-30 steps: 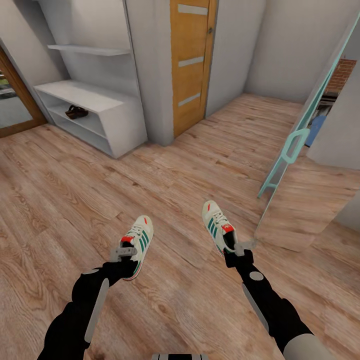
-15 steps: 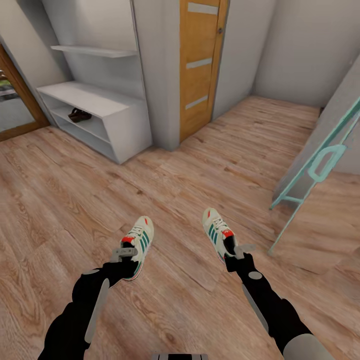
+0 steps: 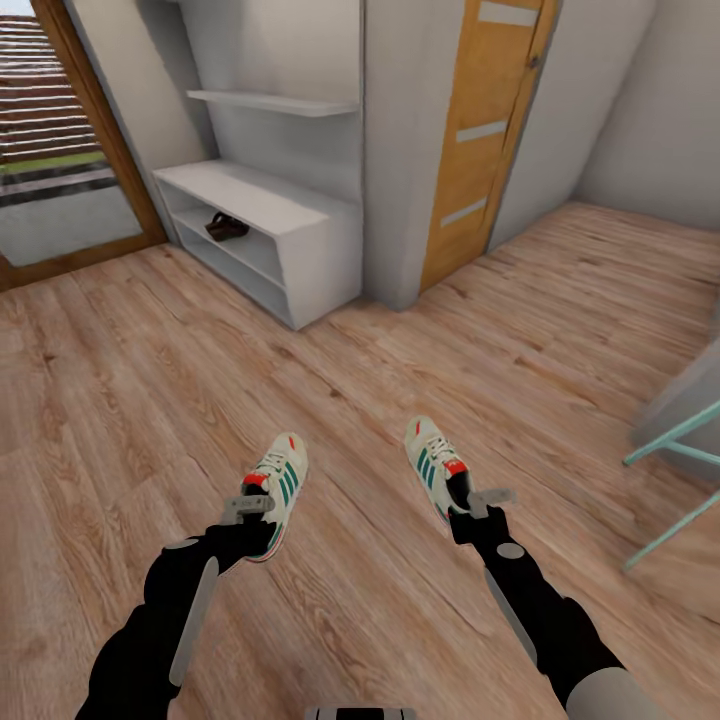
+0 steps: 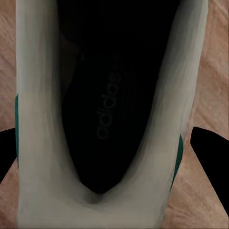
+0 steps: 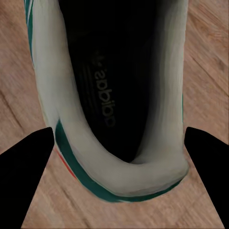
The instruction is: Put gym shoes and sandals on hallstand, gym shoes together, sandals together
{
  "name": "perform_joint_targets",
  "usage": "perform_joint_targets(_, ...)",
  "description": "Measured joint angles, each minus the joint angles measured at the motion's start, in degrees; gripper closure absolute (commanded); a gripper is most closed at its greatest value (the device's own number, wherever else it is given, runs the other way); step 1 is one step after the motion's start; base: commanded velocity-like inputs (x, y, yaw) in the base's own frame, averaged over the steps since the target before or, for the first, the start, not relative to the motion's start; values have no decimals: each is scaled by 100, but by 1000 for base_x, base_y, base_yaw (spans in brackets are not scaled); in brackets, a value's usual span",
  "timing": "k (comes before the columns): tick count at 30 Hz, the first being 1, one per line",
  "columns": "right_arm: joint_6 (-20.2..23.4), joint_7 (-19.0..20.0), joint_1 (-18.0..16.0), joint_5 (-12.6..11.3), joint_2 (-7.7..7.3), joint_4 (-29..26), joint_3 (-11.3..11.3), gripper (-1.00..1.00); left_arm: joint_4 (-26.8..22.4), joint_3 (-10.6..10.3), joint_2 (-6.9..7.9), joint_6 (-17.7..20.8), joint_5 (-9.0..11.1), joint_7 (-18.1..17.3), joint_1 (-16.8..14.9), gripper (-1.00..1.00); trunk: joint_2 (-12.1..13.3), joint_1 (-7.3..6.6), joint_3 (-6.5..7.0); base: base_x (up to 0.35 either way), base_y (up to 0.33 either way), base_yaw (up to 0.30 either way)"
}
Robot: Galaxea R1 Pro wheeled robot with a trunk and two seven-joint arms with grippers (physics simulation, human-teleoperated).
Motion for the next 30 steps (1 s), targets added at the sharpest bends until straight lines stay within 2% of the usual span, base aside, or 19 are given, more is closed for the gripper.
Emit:
perform_joint_targets(13,0,0,0,6,0,0,0,100,0,7,-3,0,1,-4,0,100,0,0,0,174,292,277)
perform_joint_targets(30,1,0,0,5,0,0,0,100,0,4,-1,0,2,-8,9,100,0,0,0,297,205,277)
